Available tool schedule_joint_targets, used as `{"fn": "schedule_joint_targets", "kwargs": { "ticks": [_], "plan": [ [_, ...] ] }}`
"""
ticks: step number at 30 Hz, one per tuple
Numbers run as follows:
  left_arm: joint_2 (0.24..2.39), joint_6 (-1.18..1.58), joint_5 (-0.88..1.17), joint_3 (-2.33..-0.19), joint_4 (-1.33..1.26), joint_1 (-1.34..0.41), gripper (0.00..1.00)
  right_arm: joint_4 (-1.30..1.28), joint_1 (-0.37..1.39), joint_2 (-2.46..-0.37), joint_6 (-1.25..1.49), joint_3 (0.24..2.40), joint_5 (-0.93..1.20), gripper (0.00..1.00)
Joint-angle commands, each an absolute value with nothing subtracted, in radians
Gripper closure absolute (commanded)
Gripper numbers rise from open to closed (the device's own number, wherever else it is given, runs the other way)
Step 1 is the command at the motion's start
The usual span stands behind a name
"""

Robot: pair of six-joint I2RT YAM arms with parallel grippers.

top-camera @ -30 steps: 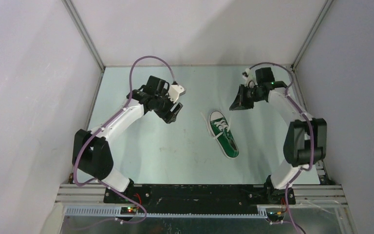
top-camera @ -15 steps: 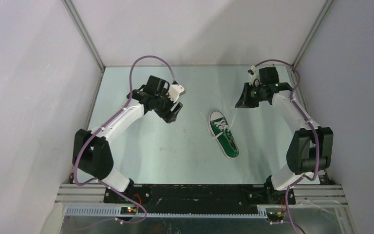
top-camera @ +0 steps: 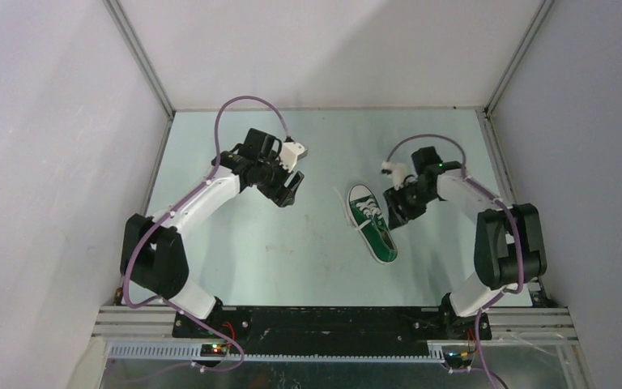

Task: Tie the shoes
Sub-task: Adjust the shoe at the center of the board.

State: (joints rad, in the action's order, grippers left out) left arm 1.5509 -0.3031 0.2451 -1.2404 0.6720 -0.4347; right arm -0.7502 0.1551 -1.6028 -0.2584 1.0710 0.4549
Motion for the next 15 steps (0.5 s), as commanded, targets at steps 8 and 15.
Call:
{"fn": "schedule_joint_targets", "kwargs": {
  "ticks": [8, 15],
  "plan": [
    [1.498, -0.201, 0.276, -1.237, 0.655, -0.405, 0.23, -0.732, 0.426, -1.671, -0.463, 1.102, 0.531, 0.5],
    [1.486, -0.198, 0.275, -1.201, 0.639, -0.404, 0.23, -0.87, 0.309, -1.649, -0.538, 1.125, 0.527, 0.48]
  ]
}}
